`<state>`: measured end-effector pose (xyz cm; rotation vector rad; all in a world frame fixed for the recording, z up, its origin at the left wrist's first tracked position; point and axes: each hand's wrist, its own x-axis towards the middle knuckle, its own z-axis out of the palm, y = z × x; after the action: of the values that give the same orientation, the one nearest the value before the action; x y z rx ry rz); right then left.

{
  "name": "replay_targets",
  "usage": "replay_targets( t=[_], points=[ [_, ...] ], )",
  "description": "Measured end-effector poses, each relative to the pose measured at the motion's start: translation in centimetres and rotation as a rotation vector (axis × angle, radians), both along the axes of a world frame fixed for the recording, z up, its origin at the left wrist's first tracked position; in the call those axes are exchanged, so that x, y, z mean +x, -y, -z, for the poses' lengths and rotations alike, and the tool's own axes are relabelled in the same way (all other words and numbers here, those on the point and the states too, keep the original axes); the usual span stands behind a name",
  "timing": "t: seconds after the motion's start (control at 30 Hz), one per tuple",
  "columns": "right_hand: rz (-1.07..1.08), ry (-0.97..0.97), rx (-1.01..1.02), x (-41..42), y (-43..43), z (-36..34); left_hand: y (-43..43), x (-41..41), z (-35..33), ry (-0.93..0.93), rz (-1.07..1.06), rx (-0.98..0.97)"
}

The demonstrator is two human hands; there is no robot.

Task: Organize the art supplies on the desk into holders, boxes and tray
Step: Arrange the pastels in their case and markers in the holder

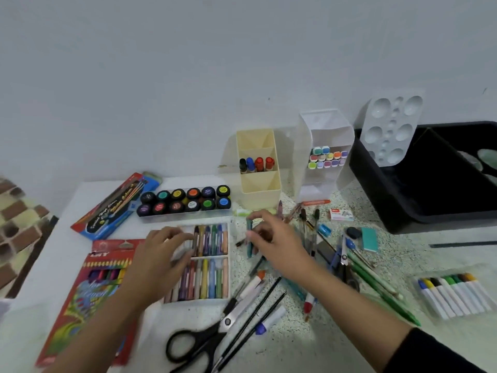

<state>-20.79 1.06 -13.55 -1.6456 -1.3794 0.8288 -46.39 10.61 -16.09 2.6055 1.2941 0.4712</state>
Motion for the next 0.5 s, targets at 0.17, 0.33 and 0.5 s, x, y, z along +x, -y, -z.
replay_targets(
  t=[0.17,0.33,0.5],
  points=[
    [0.062,0.05,0.002,-1.6,-1.7,0.3,-0.2,-0.5,0.3,0.072,0.061,-0.145],
    [0.201,0.035,0.003,-0.4,-1.7,1.0,-0.2,0.6,0.2,0.121,0.068,-0.18],
    [0.273,0.077,0.026,1.9,-0.1,1.8,-0.2,3.1,-1.1,0.076,0.065,-0.075]
  ],
)
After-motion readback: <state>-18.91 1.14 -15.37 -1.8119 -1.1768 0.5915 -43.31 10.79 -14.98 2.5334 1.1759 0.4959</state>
